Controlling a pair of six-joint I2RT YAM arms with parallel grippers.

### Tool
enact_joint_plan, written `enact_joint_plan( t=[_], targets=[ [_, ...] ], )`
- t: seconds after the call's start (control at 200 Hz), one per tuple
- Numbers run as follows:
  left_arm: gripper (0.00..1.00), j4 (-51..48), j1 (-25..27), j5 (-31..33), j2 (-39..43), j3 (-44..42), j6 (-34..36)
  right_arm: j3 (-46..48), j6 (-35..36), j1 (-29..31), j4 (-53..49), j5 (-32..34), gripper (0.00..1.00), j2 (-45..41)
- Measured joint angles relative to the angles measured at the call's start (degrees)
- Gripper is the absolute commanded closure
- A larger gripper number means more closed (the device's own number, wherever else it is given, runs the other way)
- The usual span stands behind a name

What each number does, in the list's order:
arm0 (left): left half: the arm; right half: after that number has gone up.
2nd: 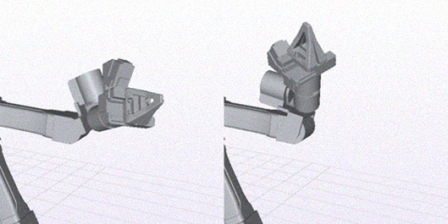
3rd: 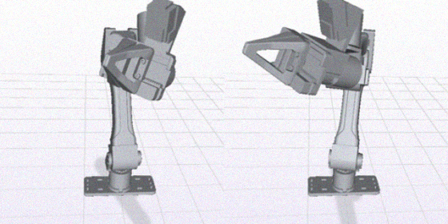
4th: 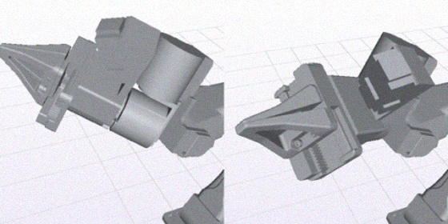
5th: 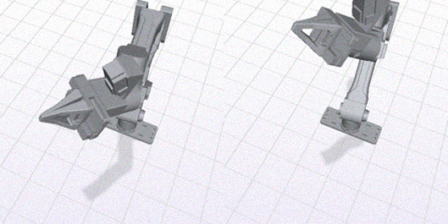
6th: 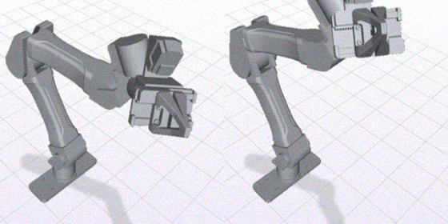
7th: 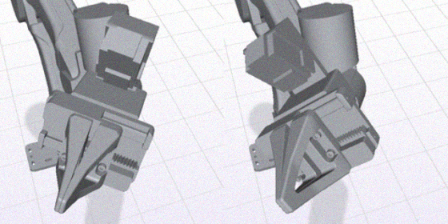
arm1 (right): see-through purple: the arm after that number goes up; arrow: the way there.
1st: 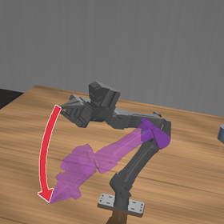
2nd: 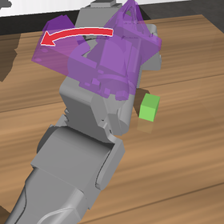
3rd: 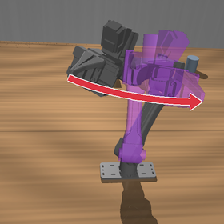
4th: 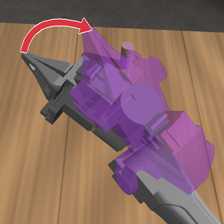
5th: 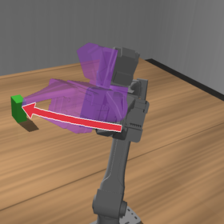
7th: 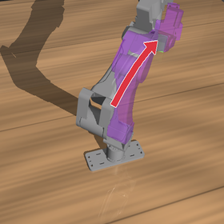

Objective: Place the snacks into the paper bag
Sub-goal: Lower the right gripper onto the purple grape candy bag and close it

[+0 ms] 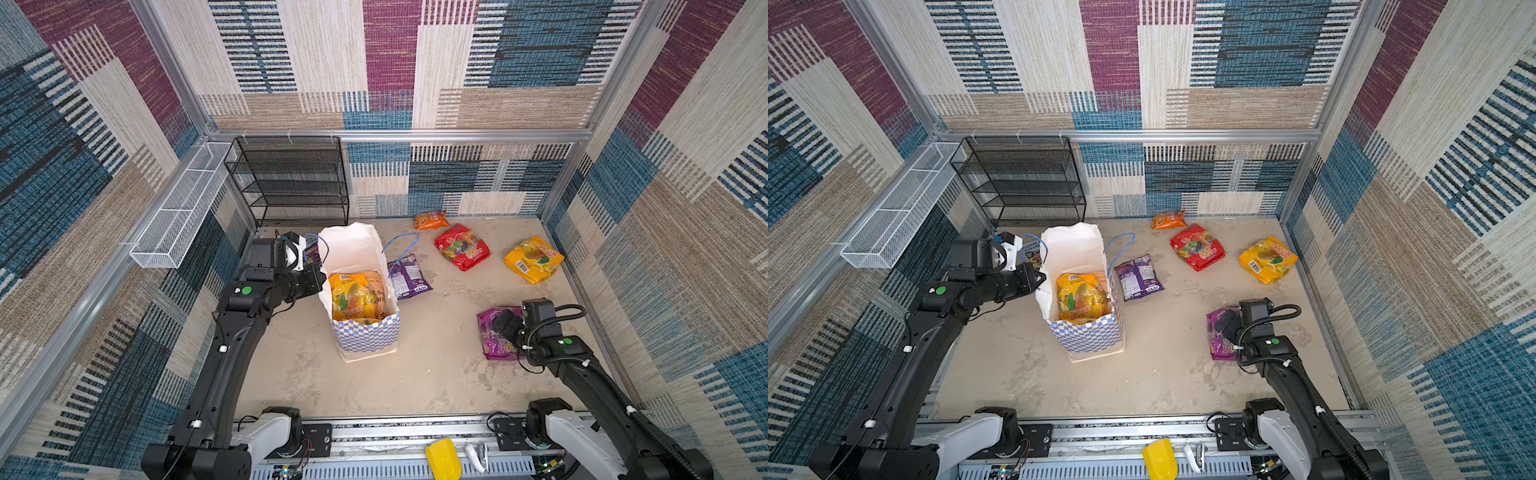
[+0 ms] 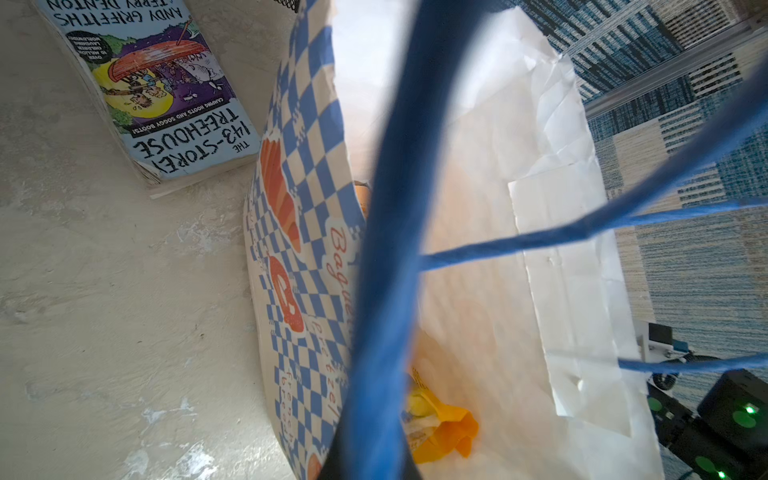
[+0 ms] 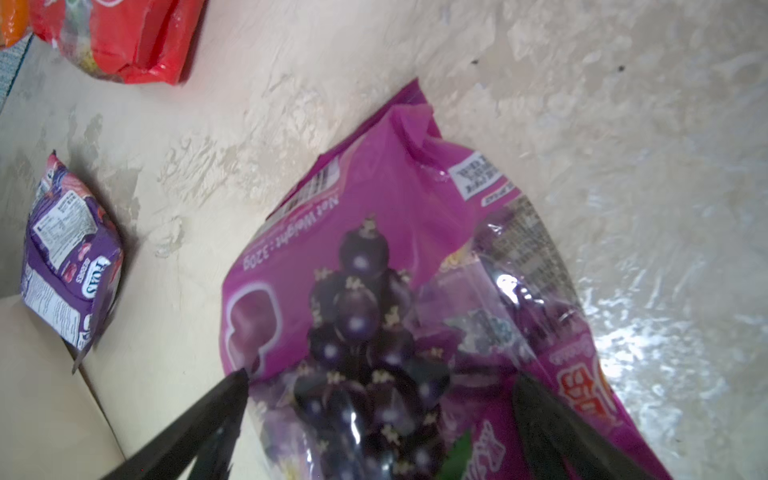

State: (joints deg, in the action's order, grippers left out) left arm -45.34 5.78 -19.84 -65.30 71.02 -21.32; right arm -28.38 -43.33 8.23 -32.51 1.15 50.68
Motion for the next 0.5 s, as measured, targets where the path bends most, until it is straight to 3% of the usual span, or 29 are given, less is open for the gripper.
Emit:
enact_joint_plan(
  t=[0.085, 0.195, 0.431, 0.501],
  targets=[
    [1.0, 0.0, 0.0, 0.0, -0.04, 0.0, 0.0, -0.57, -0.85, 2.45, -0.33, 1.11, 0.0, 1.03],
    [1.0, 0.0, 0.0, 0.0, -0.04, 0.0, 0.0, -0.59, -1.51, 4.2, -0.26, 2.91, 0.1, 2.16],
    [1.0, 0.0, 0.0, 0.02, 0.07, -0.02, 0.0, -1.27, -1.88, 5.27, 1.14, 4.46, 0.42, 5.38],
    [1.0, 0.0, 0.0, 0.02, 0.07, -0.02, 0.0, -1.29, -1.88, 5.31, 1.33, 4.46, 0.47, 5.16]
  ],
)
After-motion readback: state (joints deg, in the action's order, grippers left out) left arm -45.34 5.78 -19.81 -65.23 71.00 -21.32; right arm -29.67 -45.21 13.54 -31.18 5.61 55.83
